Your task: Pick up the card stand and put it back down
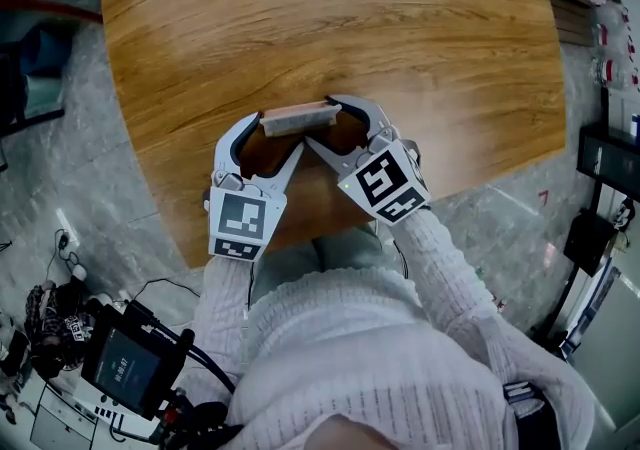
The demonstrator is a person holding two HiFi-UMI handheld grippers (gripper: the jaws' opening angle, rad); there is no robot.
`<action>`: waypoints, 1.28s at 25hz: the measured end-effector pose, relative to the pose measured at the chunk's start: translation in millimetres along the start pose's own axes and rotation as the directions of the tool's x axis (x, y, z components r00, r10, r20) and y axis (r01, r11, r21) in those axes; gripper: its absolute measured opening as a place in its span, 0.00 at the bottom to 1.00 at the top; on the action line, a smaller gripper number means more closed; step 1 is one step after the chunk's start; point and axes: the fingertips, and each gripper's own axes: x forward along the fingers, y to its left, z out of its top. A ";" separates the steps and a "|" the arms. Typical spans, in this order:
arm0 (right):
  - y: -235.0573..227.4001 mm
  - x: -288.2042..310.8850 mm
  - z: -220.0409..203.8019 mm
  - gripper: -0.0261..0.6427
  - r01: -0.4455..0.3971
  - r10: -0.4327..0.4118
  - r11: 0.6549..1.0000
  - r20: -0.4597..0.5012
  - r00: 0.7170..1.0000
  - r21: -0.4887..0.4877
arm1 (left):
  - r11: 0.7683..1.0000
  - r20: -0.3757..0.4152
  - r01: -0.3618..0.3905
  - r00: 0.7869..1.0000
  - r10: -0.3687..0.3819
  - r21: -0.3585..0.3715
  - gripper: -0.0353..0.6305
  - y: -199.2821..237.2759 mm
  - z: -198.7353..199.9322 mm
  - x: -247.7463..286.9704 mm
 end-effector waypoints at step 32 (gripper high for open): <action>-5.1 -52.1 59.0 0.33 0.046 -0.049 0.998 0.075 0.996 0.037 | 0.999 0.066 -0.032 0.997 0.030 0.029 0.38 -1.9 64.3 -33.3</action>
